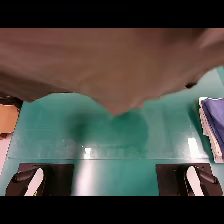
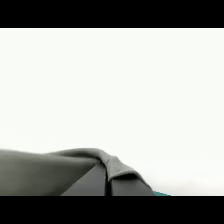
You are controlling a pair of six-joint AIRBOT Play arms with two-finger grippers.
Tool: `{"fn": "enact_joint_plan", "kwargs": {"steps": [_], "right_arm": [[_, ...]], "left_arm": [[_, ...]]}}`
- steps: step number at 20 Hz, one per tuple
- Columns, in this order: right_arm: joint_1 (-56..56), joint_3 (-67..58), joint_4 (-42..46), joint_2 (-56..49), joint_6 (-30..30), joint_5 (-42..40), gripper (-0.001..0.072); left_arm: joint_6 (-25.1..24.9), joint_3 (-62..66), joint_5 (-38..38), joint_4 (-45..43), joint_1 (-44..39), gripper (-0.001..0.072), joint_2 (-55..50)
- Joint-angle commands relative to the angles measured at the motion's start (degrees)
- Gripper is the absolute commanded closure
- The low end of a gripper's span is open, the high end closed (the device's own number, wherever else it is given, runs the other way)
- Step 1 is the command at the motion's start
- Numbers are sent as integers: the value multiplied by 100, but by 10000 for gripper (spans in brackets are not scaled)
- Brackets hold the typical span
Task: Fold the shirts.
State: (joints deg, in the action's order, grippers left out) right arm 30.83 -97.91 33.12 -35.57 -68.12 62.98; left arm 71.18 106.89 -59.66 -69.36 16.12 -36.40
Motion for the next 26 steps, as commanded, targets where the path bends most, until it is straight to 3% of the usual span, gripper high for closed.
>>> {"fn": "enact_joint_plan", "kwargs": {"steps": [1, 5, 7, 9, 12, 16, 23, 26], "right_arm": [[1012, -621, -702, -518, -420, 376, 693], [675, -387, -1056, -2072, -313, 1316, 692], [-131, 229, -1036, -2778, 195, 1598, 692], [-1067, 951, -579, -3344, 520, 1375, 692], [-2192, 1679, 763, -4212, 564, 229, 692], [-2739, 1985, 855, -5368, 835, -850, 691], [-2621, 339, 846, -7152, 914, -776, 691], [-2581, -428, 852, -7576, 793, -409, 690]], "left_arm": [[-214, 433, 170, -184, 22, 686, -313], [-13, -26, -944, 1178, 22, 686, -1694], [-125, -758, -968, 1685, -94, 686, -2385], [-367, -1705, -835, 1744, -415, 686, -2920], [-922, -3047, 162, 1602, -1069, 686, -3589], [-1012, -3729, 1622, 1320, -1375, 686, -4640], [-1106, -3644, 3303, 1276, -1274, 686, -5379], [-1126, -3309, 3272, 1276, -1274, 686, -5589]]}}
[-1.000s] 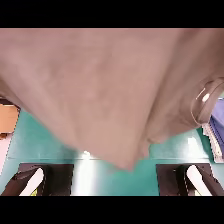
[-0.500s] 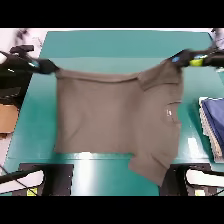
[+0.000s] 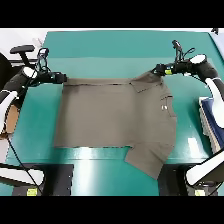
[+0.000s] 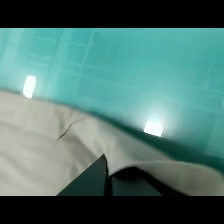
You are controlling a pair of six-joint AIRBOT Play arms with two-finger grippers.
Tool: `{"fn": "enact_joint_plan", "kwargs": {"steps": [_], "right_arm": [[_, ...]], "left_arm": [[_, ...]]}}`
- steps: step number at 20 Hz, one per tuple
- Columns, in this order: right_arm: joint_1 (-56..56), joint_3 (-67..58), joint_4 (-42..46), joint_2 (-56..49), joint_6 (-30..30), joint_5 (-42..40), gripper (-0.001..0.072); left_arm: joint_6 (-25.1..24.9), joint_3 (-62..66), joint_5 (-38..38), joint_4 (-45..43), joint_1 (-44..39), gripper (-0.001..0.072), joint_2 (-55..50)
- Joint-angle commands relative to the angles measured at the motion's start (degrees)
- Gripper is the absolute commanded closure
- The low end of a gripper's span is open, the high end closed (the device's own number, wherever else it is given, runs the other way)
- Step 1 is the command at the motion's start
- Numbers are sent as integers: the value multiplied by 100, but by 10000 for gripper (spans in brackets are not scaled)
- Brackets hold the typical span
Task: Fold the shirts.
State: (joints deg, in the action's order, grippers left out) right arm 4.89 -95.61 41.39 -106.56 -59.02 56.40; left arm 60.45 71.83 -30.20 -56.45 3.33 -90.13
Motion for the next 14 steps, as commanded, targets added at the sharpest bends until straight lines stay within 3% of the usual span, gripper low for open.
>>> {"fn": "enact_joint_plan", "kwargs": {"steps": [1, 8, 14], "right_arm": [[15, -839, 28, -579, -208, 302, 690], [63, -1596, 98, -800, -304, 809, 692], [455, -2142, 22, -599, -520, 1207, 692]], "left_arm": [[-52, 295, 267, -15, 4, 685, -295], [-50, 715, 61, -111, 48, 687, -385], [149, 1845, -1056, 208, 636, 687, -372]]}}
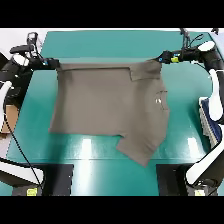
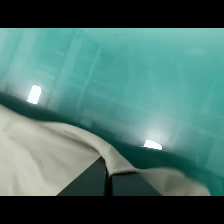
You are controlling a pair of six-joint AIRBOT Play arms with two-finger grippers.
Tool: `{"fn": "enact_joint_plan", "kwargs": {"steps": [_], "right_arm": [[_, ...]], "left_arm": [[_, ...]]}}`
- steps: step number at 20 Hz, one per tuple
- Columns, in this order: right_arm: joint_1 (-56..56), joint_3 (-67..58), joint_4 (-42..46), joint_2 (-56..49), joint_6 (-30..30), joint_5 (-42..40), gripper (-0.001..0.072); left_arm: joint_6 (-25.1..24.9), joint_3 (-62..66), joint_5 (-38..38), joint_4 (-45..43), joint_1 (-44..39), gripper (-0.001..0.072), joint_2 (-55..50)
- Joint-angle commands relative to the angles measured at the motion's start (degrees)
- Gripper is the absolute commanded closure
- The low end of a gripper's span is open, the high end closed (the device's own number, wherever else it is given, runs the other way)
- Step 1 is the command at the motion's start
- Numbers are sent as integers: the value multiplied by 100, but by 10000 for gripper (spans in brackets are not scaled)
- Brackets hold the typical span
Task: Fold the shirts.
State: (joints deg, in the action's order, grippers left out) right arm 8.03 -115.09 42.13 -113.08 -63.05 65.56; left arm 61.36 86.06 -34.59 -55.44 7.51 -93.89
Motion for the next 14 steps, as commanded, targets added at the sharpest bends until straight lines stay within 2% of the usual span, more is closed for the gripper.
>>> {"fn": "enact_joint_plan", "kwargs": {"steps": [1, 4, 8, 14], "right_arm": [[144, -42, -42, 146, -118, 361, 692], [-37, 754, 11, 662, -101, 450, 693], [-105, 2238, 227, 1362, -129, 286, 694], [133, 4089, 291, 1980, 50, -61, 693]], "left_arm": [[57, 424, -977, 256, 260, 687, 22], [50, 422, -2044, 382, 240, 689, 46], [168, 83, -2428, 271, 358, 689, 63], [111, -1060, -2138, 98, 378, 689, 61]]}}
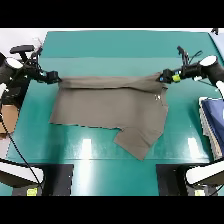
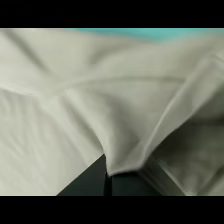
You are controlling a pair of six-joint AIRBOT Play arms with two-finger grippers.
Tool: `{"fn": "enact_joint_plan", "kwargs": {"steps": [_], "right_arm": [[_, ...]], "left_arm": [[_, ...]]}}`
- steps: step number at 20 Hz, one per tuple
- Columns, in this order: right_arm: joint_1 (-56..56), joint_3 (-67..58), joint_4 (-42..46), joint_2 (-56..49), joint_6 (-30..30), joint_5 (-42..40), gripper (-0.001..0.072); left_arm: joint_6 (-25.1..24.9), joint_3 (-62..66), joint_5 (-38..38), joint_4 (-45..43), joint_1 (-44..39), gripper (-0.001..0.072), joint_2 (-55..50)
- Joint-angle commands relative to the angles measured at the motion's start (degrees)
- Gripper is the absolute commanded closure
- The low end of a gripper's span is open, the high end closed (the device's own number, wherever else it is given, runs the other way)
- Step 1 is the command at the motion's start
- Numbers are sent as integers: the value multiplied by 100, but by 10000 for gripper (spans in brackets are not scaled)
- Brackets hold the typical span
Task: Fold the shirts.
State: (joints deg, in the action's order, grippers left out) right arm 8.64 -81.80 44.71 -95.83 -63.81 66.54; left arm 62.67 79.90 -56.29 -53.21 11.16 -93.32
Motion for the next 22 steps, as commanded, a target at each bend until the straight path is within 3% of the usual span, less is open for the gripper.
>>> {"fn": "enact_joint_plan", "kwargs": {"steps": [1, 11, 22], "right_arm": [[72, 988, -2, 323, 216, -225, 693], [-42, 1655, -11, 354, 245, -479, 691], [55, 1652, -11, 356, 396, -50, 690]], "left_arm": [[-61, -586, 33, -144, 13, 689, 4], [-164, -866, 179, -540, -35, 685, -26], [-177, -463, 275, -487, 55, 685, 4]]}}
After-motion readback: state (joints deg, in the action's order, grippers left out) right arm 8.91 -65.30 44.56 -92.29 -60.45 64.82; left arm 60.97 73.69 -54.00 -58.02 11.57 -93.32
